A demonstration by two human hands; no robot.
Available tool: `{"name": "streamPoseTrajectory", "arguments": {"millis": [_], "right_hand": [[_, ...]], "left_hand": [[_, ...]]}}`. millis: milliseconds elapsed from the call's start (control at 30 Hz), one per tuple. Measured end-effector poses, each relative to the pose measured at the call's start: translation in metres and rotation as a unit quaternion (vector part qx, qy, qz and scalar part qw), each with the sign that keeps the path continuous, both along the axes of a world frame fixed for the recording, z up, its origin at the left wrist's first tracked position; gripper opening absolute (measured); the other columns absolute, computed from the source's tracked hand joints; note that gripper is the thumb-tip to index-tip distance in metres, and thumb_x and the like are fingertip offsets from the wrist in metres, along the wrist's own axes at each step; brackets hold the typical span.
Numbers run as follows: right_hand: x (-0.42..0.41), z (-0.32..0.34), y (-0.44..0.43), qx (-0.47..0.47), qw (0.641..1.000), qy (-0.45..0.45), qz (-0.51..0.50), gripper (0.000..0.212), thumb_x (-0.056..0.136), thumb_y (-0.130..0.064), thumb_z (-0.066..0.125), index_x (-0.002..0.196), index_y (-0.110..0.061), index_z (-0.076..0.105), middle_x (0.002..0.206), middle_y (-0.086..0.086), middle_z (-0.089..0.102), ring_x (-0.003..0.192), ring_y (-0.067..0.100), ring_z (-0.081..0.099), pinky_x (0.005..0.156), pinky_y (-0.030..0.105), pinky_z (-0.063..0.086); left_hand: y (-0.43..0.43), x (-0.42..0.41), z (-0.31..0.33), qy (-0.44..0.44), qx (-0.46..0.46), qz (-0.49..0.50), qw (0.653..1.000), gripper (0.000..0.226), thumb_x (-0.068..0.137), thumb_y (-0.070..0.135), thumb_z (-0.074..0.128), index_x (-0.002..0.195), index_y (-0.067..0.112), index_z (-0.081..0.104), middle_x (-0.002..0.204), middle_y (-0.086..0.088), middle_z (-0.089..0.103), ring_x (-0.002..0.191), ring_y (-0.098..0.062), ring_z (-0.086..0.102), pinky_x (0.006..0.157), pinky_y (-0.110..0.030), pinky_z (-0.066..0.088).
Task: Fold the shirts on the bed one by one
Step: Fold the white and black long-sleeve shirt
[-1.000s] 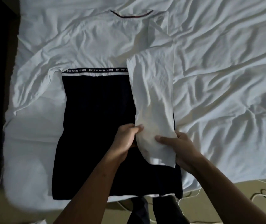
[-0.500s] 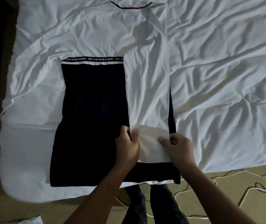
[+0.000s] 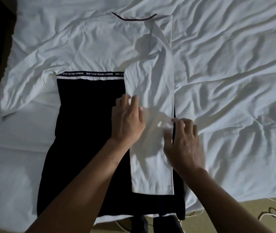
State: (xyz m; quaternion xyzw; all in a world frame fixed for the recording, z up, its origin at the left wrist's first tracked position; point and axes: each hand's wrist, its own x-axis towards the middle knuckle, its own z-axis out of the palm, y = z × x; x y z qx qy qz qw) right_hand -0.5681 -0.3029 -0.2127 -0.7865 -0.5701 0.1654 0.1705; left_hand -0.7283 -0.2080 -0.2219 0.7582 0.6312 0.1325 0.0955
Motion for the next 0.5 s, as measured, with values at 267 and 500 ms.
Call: {"name": "streamPoseTrajectory", "arguments": {"millis": [267, 500], "right_hand": [[0.024, -0.029, 0.108, -0.076, 0.980, -0.029, 0.183, 0.067, 0.107, -0.052, 0.016, 0.165, -0.019, 0.017, 0.174, 0.005, 0.001, 0.160, 0.024, -0.006, 0.128, 0.051, -0.004], [0.032, -0.028, 0.241, 0.056, 0.996, 0.012, 0.063, 0.046, 0.106, -0.039, 0.047, 0.142, -0.010, 0.053, 0.147, 0.012, 0.050, 0.130, 0.036, 0.044, 0.107, 0.053, 0.039]], "left_hand": [[0.091, 0.002, -0.049, 0.066, -0.016, -0.060, 0.996, 0.066, 0.104, 0.040, 0.038, 0.162, 0.010, 0.032, 0.169, -0.022, 0.024, 0.156, -0.045, 0.022, 0.120, -0.066, 0.023], [0.092, -0.001, -0.068, 0.048, -0.019, -0.033, 0.998, 0.065, 0.107, 0.041, 0.031, 0.165, 0.014, 0.023, 0.172, -0.019, 0.014, 0.159, -0.039, 0.013, 0.126, -0.061, 0.013]]}}
